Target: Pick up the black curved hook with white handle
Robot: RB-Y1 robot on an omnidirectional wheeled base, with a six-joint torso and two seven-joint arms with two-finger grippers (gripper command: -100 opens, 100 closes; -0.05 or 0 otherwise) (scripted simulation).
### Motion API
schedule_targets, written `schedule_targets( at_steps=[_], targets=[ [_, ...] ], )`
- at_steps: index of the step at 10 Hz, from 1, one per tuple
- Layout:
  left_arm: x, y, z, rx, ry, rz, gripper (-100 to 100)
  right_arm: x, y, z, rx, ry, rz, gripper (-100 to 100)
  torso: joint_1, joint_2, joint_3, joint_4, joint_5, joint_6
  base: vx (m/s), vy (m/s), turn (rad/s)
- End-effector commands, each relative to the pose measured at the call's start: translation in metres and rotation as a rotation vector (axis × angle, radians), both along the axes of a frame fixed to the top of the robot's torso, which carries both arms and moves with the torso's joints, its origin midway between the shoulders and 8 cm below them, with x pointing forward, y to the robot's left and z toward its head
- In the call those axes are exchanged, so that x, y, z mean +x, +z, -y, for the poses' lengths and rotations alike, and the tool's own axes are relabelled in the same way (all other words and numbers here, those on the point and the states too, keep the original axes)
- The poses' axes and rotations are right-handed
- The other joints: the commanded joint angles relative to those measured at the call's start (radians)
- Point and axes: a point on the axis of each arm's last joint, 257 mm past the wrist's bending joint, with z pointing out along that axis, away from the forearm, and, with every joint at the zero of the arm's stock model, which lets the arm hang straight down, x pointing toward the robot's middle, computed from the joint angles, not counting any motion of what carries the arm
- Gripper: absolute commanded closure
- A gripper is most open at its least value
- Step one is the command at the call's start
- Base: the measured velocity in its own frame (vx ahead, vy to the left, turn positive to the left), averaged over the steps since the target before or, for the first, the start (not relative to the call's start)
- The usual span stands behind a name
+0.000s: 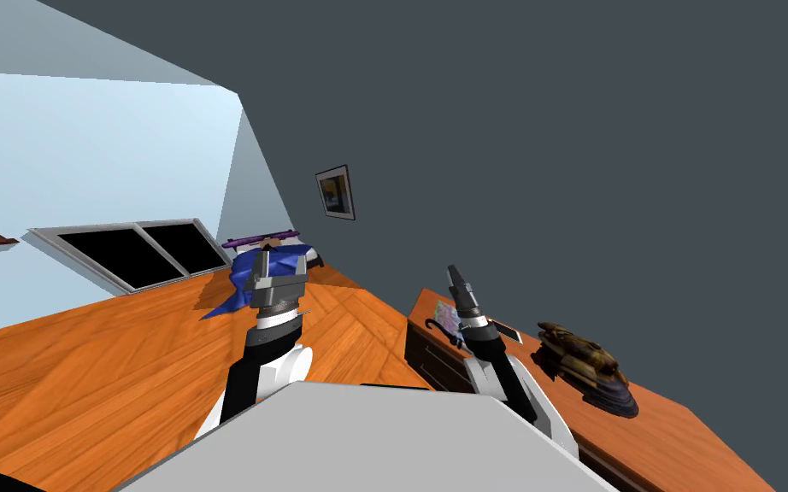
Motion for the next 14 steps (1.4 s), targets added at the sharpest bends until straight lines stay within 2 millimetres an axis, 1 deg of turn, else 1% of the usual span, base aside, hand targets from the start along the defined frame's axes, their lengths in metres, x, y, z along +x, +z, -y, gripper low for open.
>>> schedule_targets(
  at_steps=[1,3,4,5,6,7,8,10,11,12,13,14],
  targets=[
    [0.0,0.0,0.0,0.0,0.0,0.0,0,0.007,-0.011,-0.001,-0.034,0.003,-0.019,-100,0.0,0.0,0.0,0.0,0.0,0.0,0.005,0.025,0.031],
    [0.0,0.0,0.0,0.0,0.0,0.0,0,0.018,-0.032,-0.015,-0.144,0.024,-0.039,-100,-0.001,0.001,0.0,0.0,0.0,0.0,0.0,0.037,0.104],
    [0.0,0.0,0.0,0.0,0.0,0.0,0,0.021,-0.042,-0.013,-0.146,0.02,-0.059,-100,0.0,0.001,0.0,0.0,0.0,0.0,0.003,0.035,0.048],
    [0.0,0.0,0.0,0.0,0.0,0.0,0,0.027,-0.055,-0.018,-0.207,0.03,-0.072,-100,0.0,0.001,0.0,0.0,0.0,0.0,0.006,0.029,0.092],
    [0.0,0.0,0.0,0.0,0.0,0.0,0,0.029,-0.06,-0.017,-0.208,0.029,-0.081,-100,-0.001,0.001,0.0,0.0,0.0,0.0,0.006,0.023,0.049],
    [0.0,0.0,0.0,0.0,0.0,0.0,0,0.034,-0.073,-0.022,-0.273,0.039,-0.092,-100,-0.001,0.001,0.0,0.0,0.0,0.0,0.001,0.029,0.104],
    [0.0,0.0,0.0,0.0,0.0,0.0,0,0.035,-0.079,-0.02,-0.275,0.037,-0.105,-100,-0.001,0.001,0.0,0.0,0.0,0.0,0.0,0.02,0.057],
    [0.0,0.0,0.0,0.0,0.0,0.0,0,0.044,-0.108,-0.028,-0.411,0.058,-0.123,-100,-0.001,0.001,0.001,0.0,0.0,0.0,-0.004,0.036,0.156],
    [0.0,0.0,0.0,0.0,0.0,0.0,0,0.047,-0.122,-0.022,-0.417,0.052,-0.155,-100,0.0,0.001,0.001,0.0,0.0,0.0,-0.001,0.027,0.041],
    [0.0,0.0,0.0,0.0,0.0,0.0,0,0.05,-0.133,-0.026,-0.487,0.066,-0.154,-100,-0.001,0.001,0.001,0.0,0.0,0.001,-0.002,0.03,0.102],
    [0.0,0.0,0.0,0.0,0.0,0.0,0,0.052,-0.145,-0.021,-0.492,0.061,-0.18,-100,-0.001,0.001,0.001,0.0,0.0,0.0,-0.002,0.02,0.068],
    [0.0,0.0,0.0,0.0,0.0,0.0,0,0.053,-0.157,-0.022,-0.564,0.074,-0.18,-100,-0.001,0.001,0.001,0.0,0.0,0.001,-0.008,0.024,0.139]
  ],
)
